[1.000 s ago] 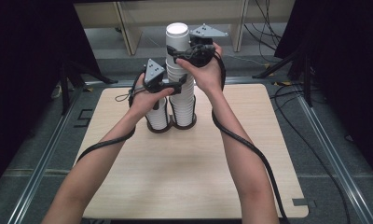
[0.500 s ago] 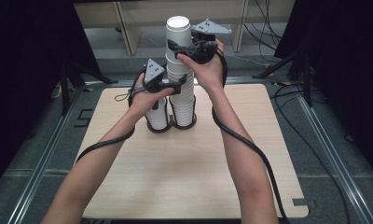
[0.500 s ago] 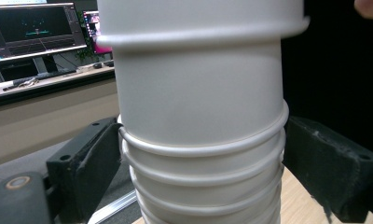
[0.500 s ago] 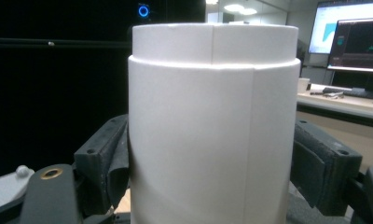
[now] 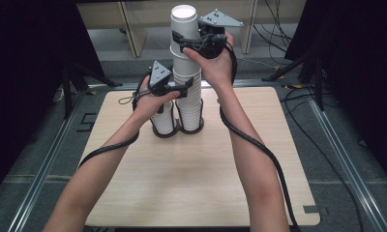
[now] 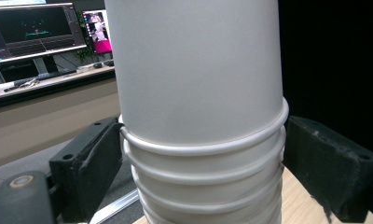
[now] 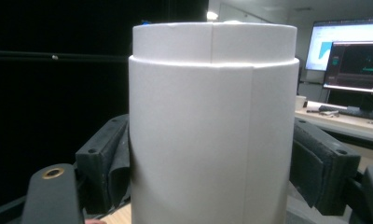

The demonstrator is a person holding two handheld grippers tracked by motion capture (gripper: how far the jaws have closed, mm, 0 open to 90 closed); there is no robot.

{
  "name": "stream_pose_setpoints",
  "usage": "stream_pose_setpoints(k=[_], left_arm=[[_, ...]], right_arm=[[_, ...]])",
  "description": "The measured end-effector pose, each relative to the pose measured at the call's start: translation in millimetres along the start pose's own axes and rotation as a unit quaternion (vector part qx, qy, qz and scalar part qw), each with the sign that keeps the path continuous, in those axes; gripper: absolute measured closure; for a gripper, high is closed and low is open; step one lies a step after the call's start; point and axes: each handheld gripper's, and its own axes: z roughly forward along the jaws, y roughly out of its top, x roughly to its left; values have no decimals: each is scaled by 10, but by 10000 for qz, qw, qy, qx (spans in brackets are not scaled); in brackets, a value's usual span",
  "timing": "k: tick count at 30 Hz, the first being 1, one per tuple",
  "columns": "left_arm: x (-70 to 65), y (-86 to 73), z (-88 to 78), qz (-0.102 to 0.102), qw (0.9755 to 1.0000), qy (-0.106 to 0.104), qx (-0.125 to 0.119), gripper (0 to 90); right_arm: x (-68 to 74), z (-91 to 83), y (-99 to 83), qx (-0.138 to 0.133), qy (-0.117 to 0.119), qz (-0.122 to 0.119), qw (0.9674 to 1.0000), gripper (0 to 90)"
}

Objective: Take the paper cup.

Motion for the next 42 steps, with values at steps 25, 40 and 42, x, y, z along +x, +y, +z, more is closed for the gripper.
stream_pose_setpoints(k=[25,40,42], left_arm=[[4,11,1,74,10000,-19,24,123],[19,15,-3,210,9998,-23,70,126],[21,17,-5,214,9997,-25,70,127]], right_arm=[[30,-50,221,-363,-9,-102,9993,228],[51,-184,258,-715,-2,45,9974,230],[45,-206,265,-756,-8,29,9971,229]])
